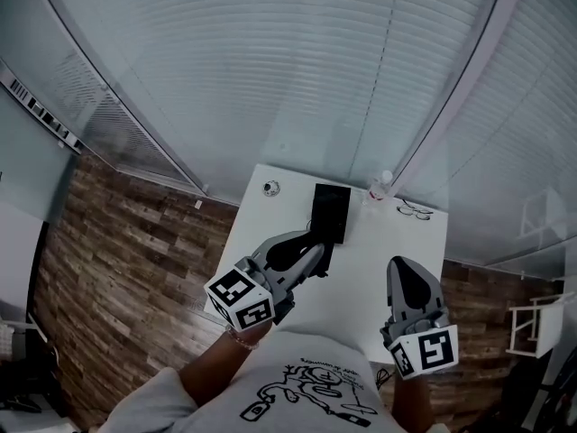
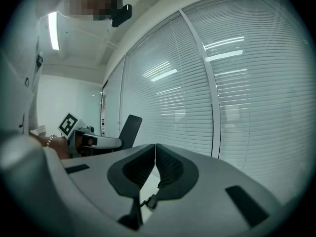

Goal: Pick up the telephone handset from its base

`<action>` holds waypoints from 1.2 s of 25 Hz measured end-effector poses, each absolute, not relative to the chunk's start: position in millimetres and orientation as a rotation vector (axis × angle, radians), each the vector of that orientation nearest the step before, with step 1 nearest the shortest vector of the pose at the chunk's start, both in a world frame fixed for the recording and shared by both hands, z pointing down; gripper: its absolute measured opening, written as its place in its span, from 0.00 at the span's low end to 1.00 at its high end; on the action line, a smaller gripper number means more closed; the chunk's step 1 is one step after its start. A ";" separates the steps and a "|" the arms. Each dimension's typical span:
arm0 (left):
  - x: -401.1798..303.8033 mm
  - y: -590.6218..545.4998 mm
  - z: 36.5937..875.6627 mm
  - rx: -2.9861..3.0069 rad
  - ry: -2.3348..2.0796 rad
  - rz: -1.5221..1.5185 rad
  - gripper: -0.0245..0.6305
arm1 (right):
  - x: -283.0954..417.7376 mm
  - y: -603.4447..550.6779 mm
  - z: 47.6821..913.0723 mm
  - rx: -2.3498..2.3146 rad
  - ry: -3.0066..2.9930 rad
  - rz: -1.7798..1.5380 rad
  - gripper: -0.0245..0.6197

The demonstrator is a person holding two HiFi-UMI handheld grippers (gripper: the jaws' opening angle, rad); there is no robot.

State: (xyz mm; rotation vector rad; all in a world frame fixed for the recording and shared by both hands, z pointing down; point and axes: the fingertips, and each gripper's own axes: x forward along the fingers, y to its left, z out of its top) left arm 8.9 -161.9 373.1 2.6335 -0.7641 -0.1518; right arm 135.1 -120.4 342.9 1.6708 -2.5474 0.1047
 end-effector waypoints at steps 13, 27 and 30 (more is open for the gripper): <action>5.0 -127.2 324.1 2.753 -0.764 -0.217 0.14 | 130.0 -110.3 318.7 1.656 -2.575 0.023 0.05; 7.4 -120.2 324.1 2.793 -0.780 -0.224 0.14 | 131.5 -109.6 321.2 1.626 -2.574 -0.012 0.05; 7.6 -120.1 324.6 2.791 -0.779 -0.224 0.14 | 130.1 -109.2 322.0 1.616 -2.572 -0.008 0.05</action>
